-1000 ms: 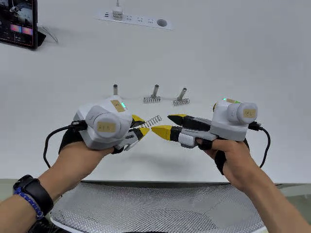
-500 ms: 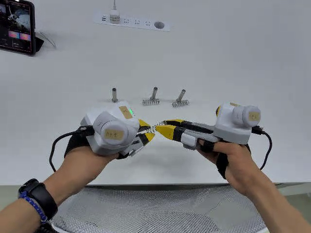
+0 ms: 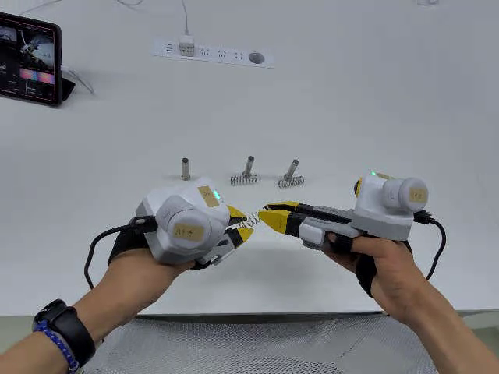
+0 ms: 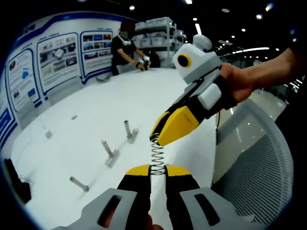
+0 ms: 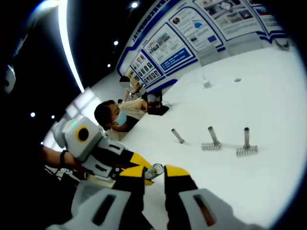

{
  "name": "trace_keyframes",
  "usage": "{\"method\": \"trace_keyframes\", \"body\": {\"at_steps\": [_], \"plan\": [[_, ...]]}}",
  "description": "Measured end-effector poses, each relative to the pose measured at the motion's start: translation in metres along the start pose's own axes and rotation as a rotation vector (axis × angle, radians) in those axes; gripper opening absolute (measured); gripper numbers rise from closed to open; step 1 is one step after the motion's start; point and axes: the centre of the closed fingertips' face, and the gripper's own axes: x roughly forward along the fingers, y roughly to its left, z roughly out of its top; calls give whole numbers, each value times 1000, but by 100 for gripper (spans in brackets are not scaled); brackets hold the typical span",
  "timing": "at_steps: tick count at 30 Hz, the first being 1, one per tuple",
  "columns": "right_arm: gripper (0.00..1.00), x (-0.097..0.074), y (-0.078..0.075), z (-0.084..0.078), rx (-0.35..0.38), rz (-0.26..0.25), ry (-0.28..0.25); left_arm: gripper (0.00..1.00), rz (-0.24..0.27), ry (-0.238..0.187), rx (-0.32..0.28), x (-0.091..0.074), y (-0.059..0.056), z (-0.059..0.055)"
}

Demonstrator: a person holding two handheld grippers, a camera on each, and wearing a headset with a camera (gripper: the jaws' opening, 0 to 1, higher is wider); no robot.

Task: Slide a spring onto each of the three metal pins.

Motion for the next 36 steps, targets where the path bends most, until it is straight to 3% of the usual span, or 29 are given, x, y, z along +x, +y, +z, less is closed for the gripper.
{"method": "trace_keyframes", "body": {"at_steps": [13, 24, 36], "plan": [[13, 4, 11, 3, -110, 71, 116, 10, -31, -13, 5, 0, 0, 4], [13, 4, 24, 9, -404, 132, 330, 10, -96, -64, -26, -2, 2, 16], [13, -1, 35, 0, -611, 224, 528, 10, -138, -95, 9, -4, -8, 28]]}}
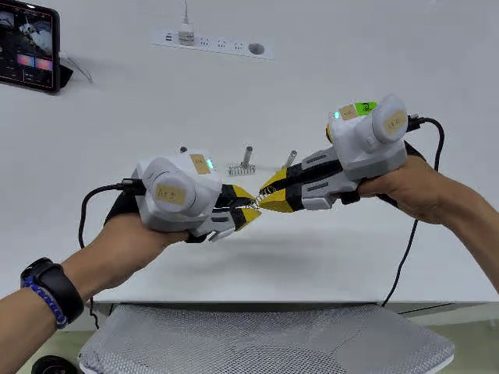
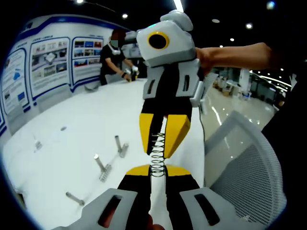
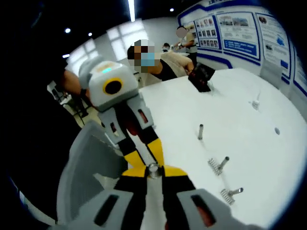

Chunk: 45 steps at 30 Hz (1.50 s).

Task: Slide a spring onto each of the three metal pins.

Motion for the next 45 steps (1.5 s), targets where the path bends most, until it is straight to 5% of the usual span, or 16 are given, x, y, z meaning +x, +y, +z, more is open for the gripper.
{"method": "trace_keyframes", "body": {"at_steps": [8, 16, 30, 45], "plan": [[13, 2, 6, -3, -91, 43, 69, 10, -30, -16, 9, -2, -5, 5], [13, 9, 9, -4, -137, 61, 84, 10, -27, -18, 4, -4, -6, -1], [13, 19, 5, 10, -129, 79, 45, 16, 51, -54, -87, -22, 8, -6], [13, 28, 2, 20, -98, 76, 15, 24, 114, -60, -146, -50, 27, -25]]}}
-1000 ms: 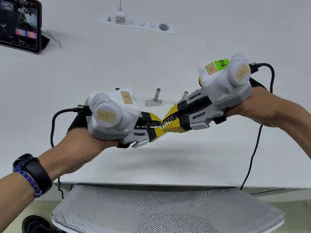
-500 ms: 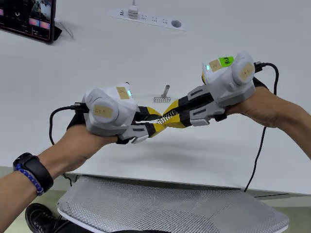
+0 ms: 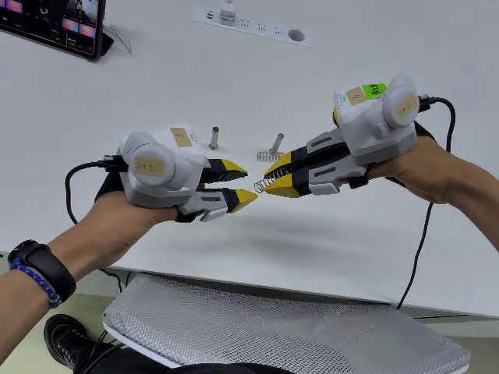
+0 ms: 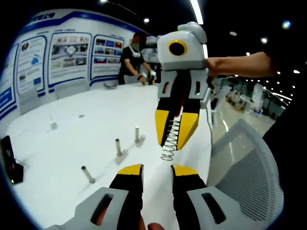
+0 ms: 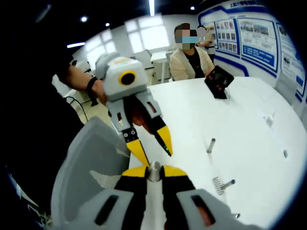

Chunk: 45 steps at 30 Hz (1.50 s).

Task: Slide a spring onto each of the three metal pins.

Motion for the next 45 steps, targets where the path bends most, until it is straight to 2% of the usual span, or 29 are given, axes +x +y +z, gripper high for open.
{"method": "trace_keyframes", "body": {"at_steps": [7, 13, 20, 24, 27, 31, 35, 45], "plan": [[13, 5, -7, -2, -2, -25, 20, 29, 49, 14, -25, -11, 14, -13], [13, 11, -17, -17, -13, -47, 99, 34, 108, 22, -52, -20, 30, -23], [13, 16, -27, -20, -24, -70, 129, 42, 173, 33, -80, -29, 46, -31], [13, 21, -30, -21, -25, -64, 141, 47, 206, 43, -102, -34, 54, -37], [13, 22, -34, -22, -36, -67, 155, 49, 229, 63, -92, -37, 60, -43], [13, 23, -43, -22, -42, -75, 167, 53, 255, 63, -114, -43, 67, -48], [13, 22, -51, -21, -47, -83, 179, 57, 285, 81, -124, -48, 74, -55], [13, 28, -67, -22, -65, -64, 239, 65, 327, 70, -175, -55, 87, -62]]}}
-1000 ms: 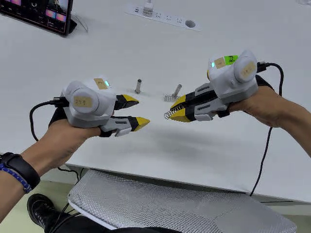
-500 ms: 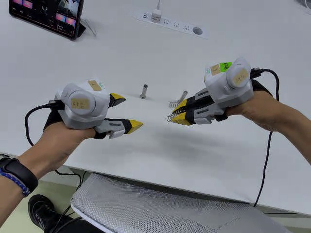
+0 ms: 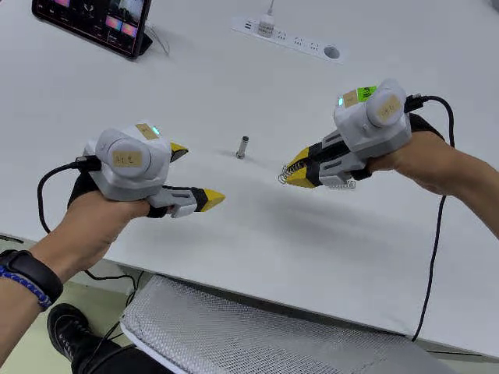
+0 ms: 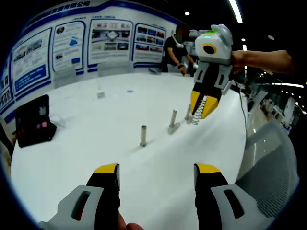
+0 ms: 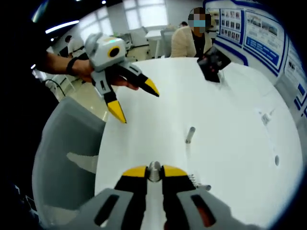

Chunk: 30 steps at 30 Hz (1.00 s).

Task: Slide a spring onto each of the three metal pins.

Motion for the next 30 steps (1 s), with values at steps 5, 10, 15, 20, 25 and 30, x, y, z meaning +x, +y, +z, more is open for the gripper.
{"method": "trace_keyframes", "body": {"at_steps": [5, 10, 15, 20, 25, 30], "plan": [[13, 3, -7, 2, -18, 2, 16, 68, 9, -3, -17, 0, 5, -1], [13, 6, -21, 2, -24, -17, 38, 69, 18, -2, -25, -3, 9, -2], [13, 10, -31, 7, -29, -20, 40, 70, 27, 5, -31, -5, 13, -6], [13, 16, -40, 12, -38, -24, 45, 70, 32, 6, -36, -7, 16, -6], [13, 22, -56, 17, -52, -32, 47, 70, 31, 8, -42, -8, 15, -9], [13, 26, -62, 26, -65, -36, 46, 70, 28, 9, -48, -9, 16, -11]]}}
